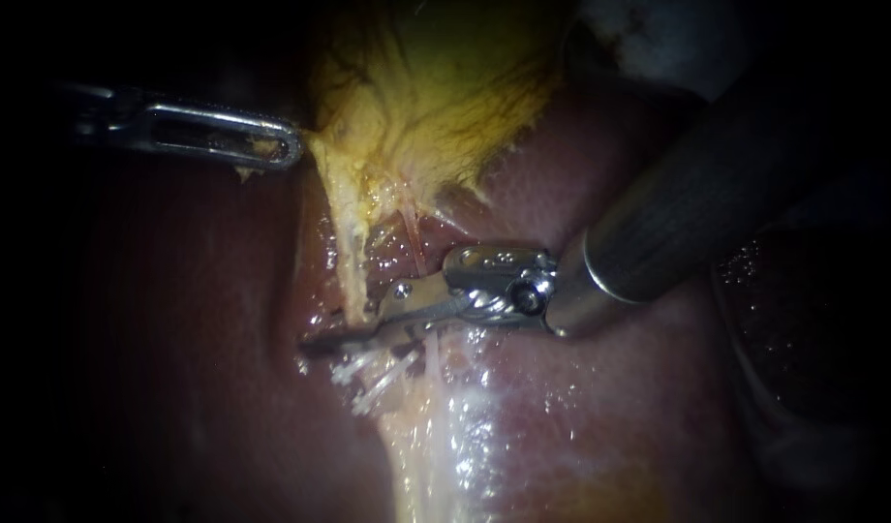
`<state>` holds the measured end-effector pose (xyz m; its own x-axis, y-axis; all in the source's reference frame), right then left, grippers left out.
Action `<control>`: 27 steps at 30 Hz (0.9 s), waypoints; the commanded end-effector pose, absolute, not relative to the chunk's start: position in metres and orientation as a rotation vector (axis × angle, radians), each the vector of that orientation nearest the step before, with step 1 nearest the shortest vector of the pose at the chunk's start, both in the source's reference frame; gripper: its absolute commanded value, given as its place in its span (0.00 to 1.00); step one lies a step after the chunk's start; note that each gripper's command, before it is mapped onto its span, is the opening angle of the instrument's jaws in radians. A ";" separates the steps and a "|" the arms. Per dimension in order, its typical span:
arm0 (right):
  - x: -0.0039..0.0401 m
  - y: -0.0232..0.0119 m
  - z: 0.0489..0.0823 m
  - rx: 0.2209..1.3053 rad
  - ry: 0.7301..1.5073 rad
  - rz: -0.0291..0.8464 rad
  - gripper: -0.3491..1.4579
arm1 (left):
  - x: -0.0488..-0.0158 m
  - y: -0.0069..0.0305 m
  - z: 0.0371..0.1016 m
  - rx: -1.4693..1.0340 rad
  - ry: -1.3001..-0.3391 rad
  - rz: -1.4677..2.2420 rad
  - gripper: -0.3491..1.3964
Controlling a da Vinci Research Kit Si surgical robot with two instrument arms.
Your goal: Clipping third clip left tube
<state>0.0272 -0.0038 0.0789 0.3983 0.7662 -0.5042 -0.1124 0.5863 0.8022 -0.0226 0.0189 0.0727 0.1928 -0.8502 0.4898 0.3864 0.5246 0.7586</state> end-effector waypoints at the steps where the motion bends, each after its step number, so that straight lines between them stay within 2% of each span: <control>1: 0.0272 -0.0038 0.0789 0.764 1.015 0.630 0.09 | -0.0226 0.0189 0.0727 0.537 -1.045 -0.928 0.00; 4: 0.0272 -0.0038 0.0789 0.764 1.015 0.630 0.14 | -0.0226 0.0189 0.0727 0.537 -1.045 -0.928 0.00; 10: 0.0273 -0.0037 0.0789 0.768 1.038 0.634 0.35 | -0.0226 0.0189 0.0727 0.537 -1.045 -0.928 0.00; 14: 0.0275 -0.0036 0.0791 0.792 1.072 0.624 0.44 | -0.0225 0.0189 0.0727 0.537 -1.045 -0.928 0.00; 22: 0.0262 -0.0027 0.0795 0.879 1.234 0.571 0.48 | -0.0224 0.0188 0.0728 0.537 -1.045 -0.927 0.00; 27: 0.0242 -0.0024 0.0800 0.921 1.237 0.541 0.48 | -0.0224 0.0188 0.0728 0.537 -1.045 -0.927 0.00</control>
